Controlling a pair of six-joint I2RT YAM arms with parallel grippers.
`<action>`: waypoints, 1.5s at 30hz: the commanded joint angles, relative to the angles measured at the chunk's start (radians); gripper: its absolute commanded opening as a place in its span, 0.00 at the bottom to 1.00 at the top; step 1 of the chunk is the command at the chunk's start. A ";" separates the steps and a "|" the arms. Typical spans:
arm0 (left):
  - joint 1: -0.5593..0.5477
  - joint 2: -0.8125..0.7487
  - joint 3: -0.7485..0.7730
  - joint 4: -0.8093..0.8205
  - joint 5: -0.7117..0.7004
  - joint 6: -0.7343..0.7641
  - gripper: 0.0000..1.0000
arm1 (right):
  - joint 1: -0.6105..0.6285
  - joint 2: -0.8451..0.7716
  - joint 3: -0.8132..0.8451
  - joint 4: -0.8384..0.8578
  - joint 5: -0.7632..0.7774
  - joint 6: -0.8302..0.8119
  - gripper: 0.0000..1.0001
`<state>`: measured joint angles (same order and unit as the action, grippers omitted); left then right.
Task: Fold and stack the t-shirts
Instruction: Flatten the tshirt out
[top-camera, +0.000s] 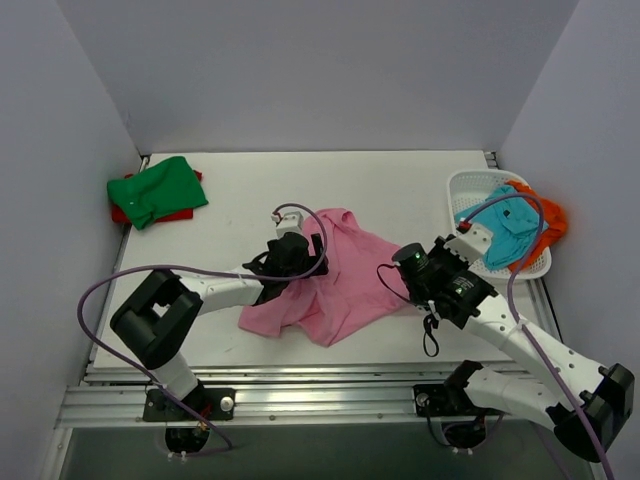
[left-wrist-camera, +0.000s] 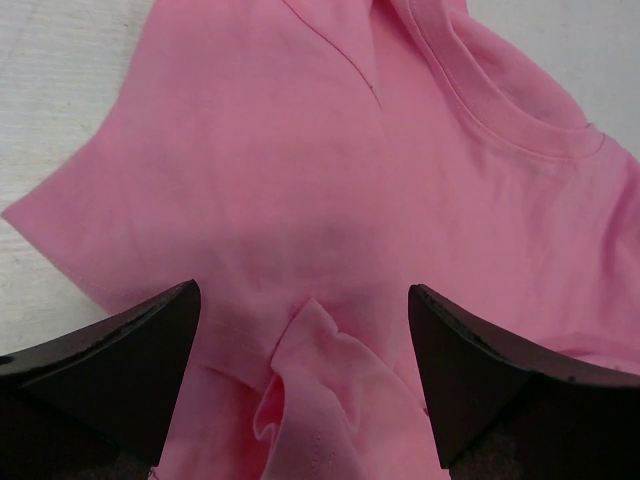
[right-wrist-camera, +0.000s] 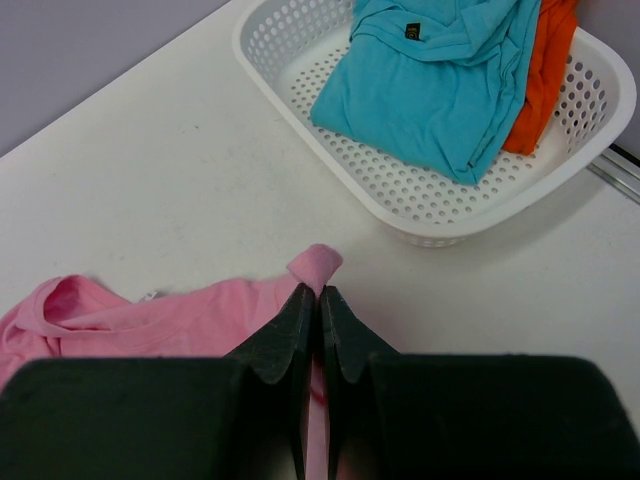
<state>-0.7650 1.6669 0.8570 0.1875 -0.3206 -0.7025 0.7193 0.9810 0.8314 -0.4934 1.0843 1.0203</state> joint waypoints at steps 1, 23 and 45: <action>0.001 0.004 0.045 0.092 0.061 0.000 0.94 | -0.008 0.016 -0.012 0.006 0.051 0.001 0.00; -0.007 -0.104 -0.032 -0.026 0.077 -0.091 0.87 | -0.011 0.054 -0.025 0.024 0.051 0.006 0.00; -0.048 -0.154 -0.056 -0.082 0.107 -0.149 0.75 | -0.011 0.076 -0.028 0.021 0.052 0.021 0.00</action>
<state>-0.8013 1.5574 0.7979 0.1234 -0.2226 -0.8310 0.7139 1.0512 0.8097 -0.4667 1.0847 1.0218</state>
